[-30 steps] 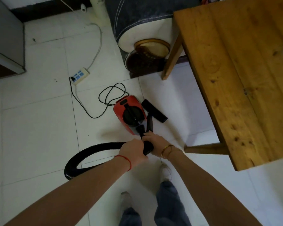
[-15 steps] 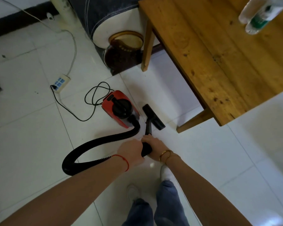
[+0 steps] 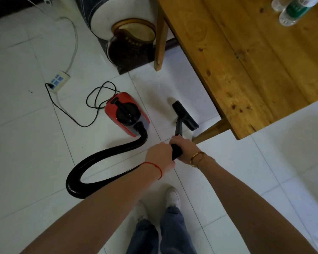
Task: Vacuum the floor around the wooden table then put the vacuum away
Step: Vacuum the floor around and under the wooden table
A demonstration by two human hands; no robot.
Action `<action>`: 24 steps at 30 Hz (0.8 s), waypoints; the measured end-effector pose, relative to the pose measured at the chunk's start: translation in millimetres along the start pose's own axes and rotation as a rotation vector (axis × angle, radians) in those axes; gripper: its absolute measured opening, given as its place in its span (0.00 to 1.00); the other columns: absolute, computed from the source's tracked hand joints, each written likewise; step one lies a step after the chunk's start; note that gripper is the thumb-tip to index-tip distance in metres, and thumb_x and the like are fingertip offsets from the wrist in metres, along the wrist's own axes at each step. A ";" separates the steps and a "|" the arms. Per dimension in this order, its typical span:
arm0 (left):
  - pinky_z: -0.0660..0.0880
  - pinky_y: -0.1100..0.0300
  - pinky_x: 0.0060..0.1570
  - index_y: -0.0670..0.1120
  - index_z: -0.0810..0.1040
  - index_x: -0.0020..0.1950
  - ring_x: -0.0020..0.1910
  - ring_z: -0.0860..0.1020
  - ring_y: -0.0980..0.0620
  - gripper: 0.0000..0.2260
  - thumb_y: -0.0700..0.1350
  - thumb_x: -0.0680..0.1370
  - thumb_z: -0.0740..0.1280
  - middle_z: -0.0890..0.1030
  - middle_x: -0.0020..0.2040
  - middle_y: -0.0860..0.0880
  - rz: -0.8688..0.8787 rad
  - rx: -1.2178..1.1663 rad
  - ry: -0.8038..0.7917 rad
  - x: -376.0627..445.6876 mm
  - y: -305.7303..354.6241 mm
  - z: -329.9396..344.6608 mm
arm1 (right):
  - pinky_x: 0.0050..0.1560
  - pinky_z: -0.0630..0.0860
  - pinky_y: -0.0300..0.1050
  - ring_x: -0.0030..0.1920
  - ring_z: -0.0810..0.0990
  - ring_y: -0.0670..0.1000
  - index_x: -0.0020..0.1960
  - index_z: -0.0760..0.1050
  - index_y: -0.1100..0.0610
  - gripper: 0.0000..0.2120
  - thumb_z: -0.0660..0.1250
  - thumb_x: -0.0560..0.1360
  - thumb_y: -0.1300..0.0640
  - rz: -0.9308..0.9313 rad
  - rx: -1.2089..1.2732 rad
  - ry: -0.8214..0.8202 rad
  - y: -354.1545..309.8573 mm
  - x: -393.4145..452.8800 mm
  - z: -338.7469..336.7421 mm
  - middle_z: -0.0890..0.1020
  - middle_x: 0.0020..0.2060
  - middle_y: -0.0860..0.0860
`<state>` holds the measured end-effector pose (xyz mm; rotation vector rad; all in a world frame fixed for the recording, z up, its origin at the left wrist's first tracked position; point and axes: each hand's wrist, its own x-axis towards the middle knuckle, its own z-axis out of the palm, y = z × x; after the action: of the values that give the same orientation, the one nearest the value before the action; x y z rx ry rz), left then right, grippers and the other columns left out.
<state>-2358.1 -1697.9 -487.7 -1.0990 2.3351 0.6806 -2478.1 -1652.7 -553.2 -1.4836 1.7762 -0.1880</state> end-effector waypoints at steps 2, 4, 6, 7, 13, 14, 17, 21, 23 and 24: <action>0.72 0.61 0.36 0.44 0.76 0.48 0.39 0.78 0.50 0.07 0.47 0.74 0.67 0.74 0.39 0.49 -0.023 0.000 0.003 -2.8 3.9 -0.9 | 0.55 0.76 0.53 0.47 0.78 0.55 0.49 0.75 0.56 0.07 0.68 0.72 0.62 -0.010 -0.003 -0.020 1.0 -1.9 -2.5 0.79 0.48 0.53; 0.72 0.61 0.36 0.44 0.76 0.48 0.40 0.78 0.50 0.07 0.46 0.74 0.67 0.76 0.41 0.48 -0.042 0.013 -0.005 -9.6 4.3 -1.3 | 0.55 0.76 0.52 0.47 0.78 0.55 0.50 0.75 0.56 0.08 0.68 0.72 0.62 -0.019 -0.012 -0.044 -3.0 -6.1 -2.2 0.78 0.48 0.53; 0.72 0.61 0.35 0.44 0.76 0.47 0.37 0.77 0.51 0.07 0.46 0.74 0.66 0.76 0.40 0.48 -0.056 0.030 -0.014 -19.1 0.5 -1.6 | 0.54 0.76 0.52 0.48 0.77 0.55 0.50 0.75 0.55 0.08 0.68 0.72 0.62 -0.027 -0.004 -0.055 -11.0 -11.1 1.3 0.78 0.48 0.53; 0.72 0.61 0.34 0.45 0.75 0.46 0.36 0.75 0.51 0.06 0.46 0.74 0.66 0.75 0.39 0.49 -0.061 0.039 -0.020 -24.9 -2.8 -1.8 | 0.54 0.75 0.51 0.48 0.77 0.55 0.50 0.75 0.55 0.08 0.68 0.72 0.62 -0.029 0.006 -0.057 -16.6 -14.0 4.3 0.78 0.49 0.53; 0.71 0.60 0.34 0.46 0.75 0.45 0.38 0.78 0.50 0.05 0.46 0.72 0.66 0.77 0.41 0.49 -0.071 0.056 -0.067 -70.9 -31.8 3.0 | 0.53 0.71 0.45 0.50 0.77 0.56 0.52 0.75 0.57 0.10 0.67 0.72 0.63 -0.047 0.053 -0.086 -57.1 -35.7 35.0 0.78 0.51 0.54; 0.71 0.61 0.34 0.46 0.75 0.44 0.39 0.78 0.50 0.04 0.46 0.72 0.67 0.78 0.40 0.49 -0.072 0.055 -0.076 -79.5 -36.8 5.5 | 0.54 0.71 0.45 0.51 0.77 0.56 0.52 0.75 0.57 0.10 0.67 0.72 0.63 -0.047 0.061 -0.091 -64.4 -39.9 41.0 0.78 0.51 0.54; 0.73 0.61 0.34 0.46 0.75 0.44 0.39 0.80 0.50 0.04 0.45 0.72 0.66 0.77 0.38 0.49 -0.057 0.073 -0.100 -106.8 -51.6 15.8 | 0.57 0.73 0.48 0.52 0.78 0.57 0.54 0.76 0.57 0.11 0.67 0.72 0.63 -0.029 0.070 -0.103 -86.5 -55.7 61.4 0.79 0.53 0.54; 0.73 0.61 0.34 0.47 0.73 0.42 0.39 0.81 0.49 0.03 0.45 0.72 0.66 0.77 0.36 0.50 0.009 0.110 -0.120 -143.5 -68.8 35.1 | 0.58 0.73 0.48 0.54 0.78 0.56 0.55 0.76 0.58 0.11 0.66 0.73 0.64 0.000 0.091 -0.082 -111.3 -83.9 95.7 0.79 0.54 0.55; 0.71 0.61 0.34 0.47 0.73 0.43 0.39 0.80 0.50 0.03 0.45 0.72 0.65 0.71 0.31 0.52 0.042 0.139 -0.127 -161.4 -75.3 46.6 | 0.57 0.72 0.47 0.54 0.78 0.56 0.55 0.76 0.58 0.11 0.65 0.73 0.65 0.011 0.096 -0.072 -122.1 -99.5 113.7 0.80 0.53 0.55; 0.71 0.62 0.33 0.47 0.73 0.43 0.37 0.78 0.50 0.03 0.45 0.72 0.65 0.68 0.30 0.53 0.056 0.153 -0.125 -169.4 -77.5 52.5 | 0.57 0.72 0.47 0.54 0.78 0.56 0.54 0.76 0.58 0.11 0.65 0.73 0.65 0.018 0.101 -0.065 -126.7 -107.5 122.0 0.80 0.53 0.55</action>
<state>-2189.3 -1613.3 -445.1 -0.9011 2.2761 0.5637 -2303.1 -1552.0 -512.0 -1.3862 1.7034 -0.2147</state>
